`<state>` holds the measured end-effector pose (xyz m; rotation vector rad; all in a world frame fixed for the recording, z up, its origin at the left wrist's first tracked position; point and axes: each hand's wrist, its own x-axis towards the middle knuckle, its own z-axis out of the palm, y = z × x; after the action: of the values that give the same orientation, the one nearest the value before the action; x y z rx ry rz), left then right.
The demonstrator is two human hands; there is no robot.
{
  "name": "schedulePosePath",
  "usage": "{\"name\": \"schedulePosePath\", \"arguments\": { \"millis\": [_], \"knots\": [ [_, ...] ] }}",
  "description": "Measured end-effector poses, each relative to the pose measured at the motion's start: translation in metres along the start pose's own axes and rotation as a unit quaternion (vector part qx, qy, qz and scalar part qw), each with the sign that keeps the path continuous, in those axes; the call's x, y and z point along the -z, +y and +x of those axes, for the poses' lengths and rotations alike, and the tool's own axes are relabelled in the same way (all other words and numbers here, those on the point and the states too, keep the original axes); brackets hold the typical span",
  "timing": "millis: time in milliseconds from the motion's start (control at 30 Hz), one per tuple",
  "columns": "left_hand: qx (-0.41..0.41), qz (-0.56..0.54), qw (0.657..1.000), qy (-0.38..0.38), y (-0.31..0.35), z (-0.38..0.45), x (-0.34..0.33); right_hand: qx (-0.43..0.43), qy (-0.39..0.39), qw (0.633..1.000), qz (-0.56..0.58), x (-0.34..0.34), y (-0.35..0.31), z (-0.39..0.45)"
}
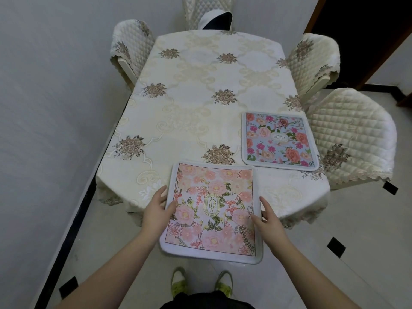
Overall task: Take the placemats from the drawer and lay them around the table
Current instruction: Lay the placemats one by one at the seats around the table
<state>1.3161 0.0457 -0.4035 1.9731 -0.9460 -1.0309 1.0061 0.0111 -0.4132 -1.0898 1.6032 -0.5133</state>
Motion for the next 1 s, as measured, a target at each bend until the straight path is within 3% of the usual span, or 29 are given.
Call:
{"name": "schedulePosePath", "arguments": {
  "millis": [133, 333, 533, 1000],
  "knots": [
    [0.011, 0.018, 0.999, -0.041, -0.006, 0.007, 0.002, 0.0, -0.007, 1.0, -0.029, -0.001, -0.003, -0.008],
    [-0.011, 0.016, 0.999, -0.04, 0.001, 0.005, 0.008, 0.038, -0.004, 0.999, -0.019, 0.005, -0.02, -0.013],
    [0.001, -0.092, 0.994, -0.05, 0.035, -0.014, 0.026, 0.056, 0.003, 0.997, 0.059, 0.038, -0.048, -0.025],
    [-0.021, -0.145, 0.989, 0.001, 0.081, -0.039, 0.04, 0.088, -0.048, 0.985, 0.143, 0.063, -0.08, -0.026]
  ]
}}
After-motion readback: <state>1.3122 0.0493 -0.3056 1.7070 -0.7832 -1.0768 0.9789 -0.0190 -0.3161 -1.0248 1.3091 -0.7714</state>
